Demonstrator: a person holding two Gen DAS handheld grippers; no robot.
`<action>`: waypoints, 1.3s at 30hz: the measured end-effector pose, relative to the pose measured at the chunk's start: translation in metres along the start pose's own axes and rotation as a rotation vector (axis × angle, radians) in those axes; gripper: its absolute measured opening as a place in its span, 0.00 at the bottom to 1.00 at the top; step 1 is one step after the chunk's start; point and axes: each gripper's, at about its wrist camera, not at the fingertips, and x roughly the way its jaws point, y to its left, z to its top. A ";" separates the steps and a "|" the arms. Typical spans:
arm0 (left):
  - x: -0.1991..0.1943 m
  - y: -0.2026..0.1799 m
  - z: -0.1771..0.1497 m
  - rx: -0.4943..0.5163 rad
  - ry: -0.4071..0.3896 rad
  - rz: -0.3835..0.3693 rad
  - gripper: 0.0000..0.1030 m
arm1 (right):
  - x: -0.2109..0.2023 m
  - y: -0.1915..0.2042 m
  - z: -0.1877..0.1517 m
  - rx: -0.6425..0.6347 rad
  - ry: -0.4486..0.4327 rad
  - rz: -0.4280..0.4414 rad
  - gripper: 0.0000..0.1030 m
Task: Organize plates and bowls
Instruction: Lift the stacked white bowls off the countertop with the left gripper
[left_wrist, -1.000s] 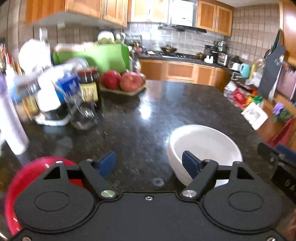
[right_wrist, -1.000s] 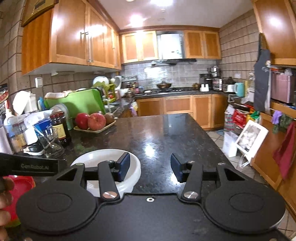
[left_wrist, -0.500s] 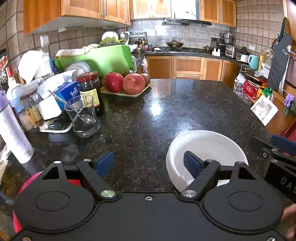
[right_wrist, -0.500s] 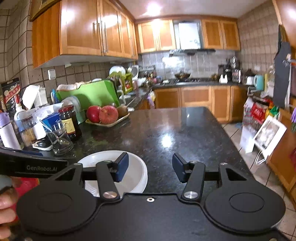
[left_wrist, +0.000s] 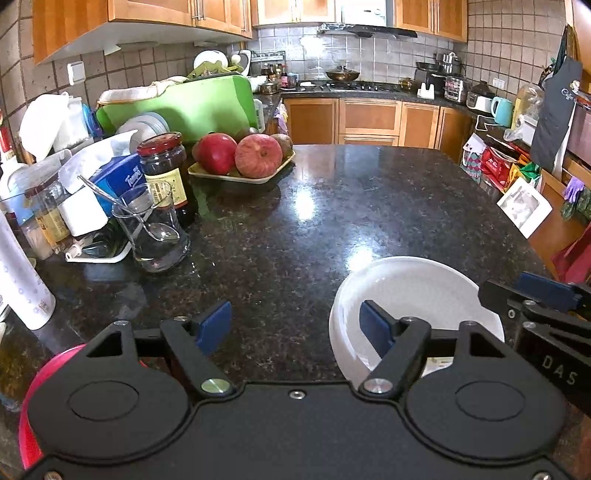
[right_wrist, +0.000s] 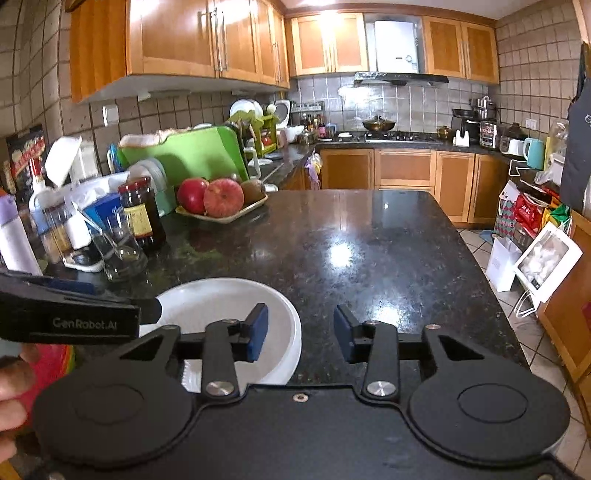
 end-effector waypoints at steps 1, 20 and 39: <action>0.001 0.000 0.000 -0.001 0.003 -0.004 0.74 | 0.000 0.000 -0.001 0.001 0.004 0.000 0.37; 0.019 -0.008 -0.004 0.039 0.078 -0.075 0.55 | 0.031 -0.004 -0.004 0.014 0.133 0.039 0.28; 0.029 -0.015 -0.008 0.050 0.122 -0.061 0.48 | 0.036 -0.008 -0.001 0.043 0.187 0.106 0.23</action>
